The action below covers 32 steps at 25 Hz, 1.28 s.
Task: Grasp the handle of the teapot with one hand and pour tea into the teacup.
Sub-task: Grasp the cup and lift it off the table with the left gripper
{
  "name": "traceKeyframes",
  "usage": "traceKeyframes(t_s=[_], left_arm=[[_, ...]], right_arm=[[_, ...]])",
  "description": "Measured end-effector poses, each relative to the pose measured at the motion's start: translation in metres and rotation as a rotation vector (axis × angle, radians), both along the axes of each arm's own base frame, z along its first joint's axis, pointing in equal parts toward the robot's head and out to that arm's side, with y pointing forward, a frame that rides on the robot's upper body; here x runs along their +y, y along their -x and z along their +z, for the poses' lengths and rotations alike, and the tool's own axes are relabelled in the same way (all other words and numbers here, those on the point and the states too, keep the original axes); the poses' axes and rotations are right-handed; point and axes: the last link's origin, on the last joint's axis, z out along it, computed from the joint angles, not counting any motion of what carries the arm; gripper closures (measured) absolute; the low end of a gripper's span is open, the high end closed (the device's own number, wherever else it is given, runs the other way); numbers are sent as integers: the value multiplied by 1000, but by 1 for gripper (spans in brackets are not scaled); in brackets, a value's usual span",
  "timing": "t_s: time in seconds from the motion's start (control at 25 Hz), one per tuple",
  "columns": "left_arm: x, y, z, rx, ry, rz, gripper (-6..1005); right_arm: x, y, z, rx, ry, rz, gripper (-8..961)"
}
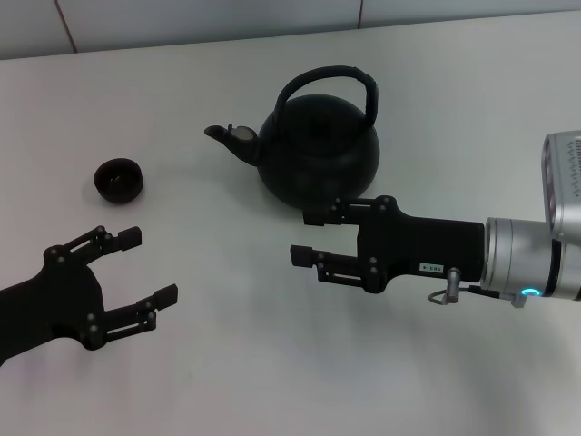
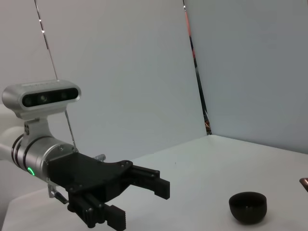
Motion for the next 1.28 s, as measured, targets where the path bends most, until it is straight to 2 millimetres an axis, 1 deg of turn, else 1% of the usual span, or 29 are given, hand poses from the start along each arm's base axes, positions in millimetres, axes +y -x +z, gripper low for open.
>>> traceKeyframes(t_s=[0.92, 1.08, 1.2, 1.24, 1.28], left_arm=[[5, -3, 2, 8, -10, -15, 139], [9, 1, 4, 20, -48, 13, 140], [9, 1, 4, 20, -48, 13, 140], [14, 5, 4, 34, -89, 35, 140], [14, 5, 4, 34, -89, 35, 140]], right_arm=[[2, 2, 0, 1, 0, 5, 376], [3, 3, 0, 0, -5, 10, 376], [4, 5, 1, 0, -6, 17, 376], [5, 5, 1, 0, -6, 19, 376], [5, 6, 1, 0, -6, 20, 376]])
